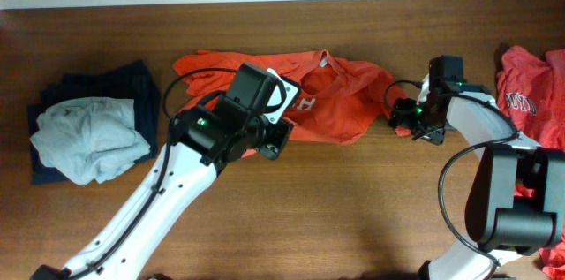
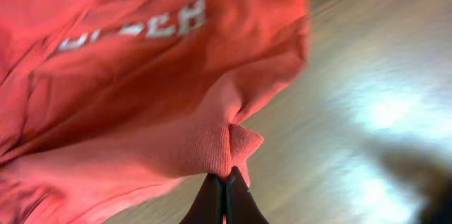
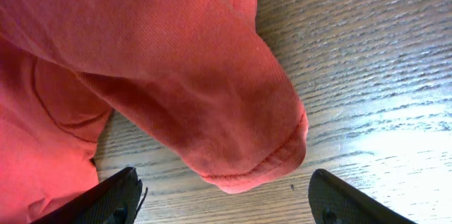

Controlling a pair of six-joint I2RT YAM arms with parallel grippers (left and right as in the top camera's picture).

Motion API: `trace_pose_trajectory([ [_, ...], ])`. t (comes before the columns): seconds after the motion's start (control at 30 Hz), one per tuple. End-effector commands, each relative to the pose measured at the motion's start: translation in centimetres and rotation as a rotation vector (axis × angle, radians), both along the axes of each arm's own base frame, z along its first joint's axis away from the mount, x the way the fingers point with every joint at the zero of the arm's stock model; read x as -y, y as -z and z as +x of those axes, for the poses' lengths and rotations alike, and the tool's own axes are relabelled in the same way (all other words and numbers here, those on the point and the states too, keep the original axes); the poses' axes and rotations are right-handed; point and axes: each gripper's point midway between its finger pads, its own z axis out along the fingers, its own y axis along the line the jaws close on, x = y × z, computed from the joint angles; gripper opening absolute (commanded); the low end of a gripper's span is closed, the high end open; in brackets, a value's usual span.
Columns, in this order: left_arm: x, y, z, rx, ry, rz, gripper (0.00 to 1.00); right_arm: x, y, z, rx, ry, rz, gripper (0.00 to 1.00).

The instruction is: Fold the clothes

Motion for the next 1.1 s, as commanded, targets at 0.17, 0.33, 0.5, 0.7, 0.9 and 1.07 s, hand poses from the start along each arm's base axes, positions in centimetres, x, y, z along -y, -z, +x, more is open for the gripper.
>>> trace_pose_trajectory([
  [0.17, 4.4, -0.3, -0.1, 0.031, 0.149, -0.089, 0.0, -2.1, -0.5, -0.7, -0.008, -0.028, 0.132, 0.81],
  [0.33, 4.1, 3.0, 0.9, -0.009, 0.14, -0.003, 0.24, -3.9, -3.0, 0.0, 0.08, -0.103, 0.223, 0.81],
  [0.5, 3.1, 5.3, 1.5, -0.037, 0.108, 0.074, 0.59, -5.5, -6.3, -0.3, 0.155, -0.173, 0.293, 0.81],
  [0.7, -2.4, 5.9, 3.1, -0.028, -0.092, 0.241, 0.61, -8.6, -6.6, -2.1, 0.118, -0.306, 0.345, 0.8],
  [0.9, -8.4, 6.6, 3.8, -0.128, -0.291, 0.259, 0.62, -14.7, -6.0, -3.4, 0.1, -0.515, 0.308, 0.8],
  [1.07, -10.5, 6.8, 4.1, -0.17, -0.365, 0.233, 0.63, -16.9, -3.6, -4.1, 0.042, -0.567, 0.212, 0.84],
])
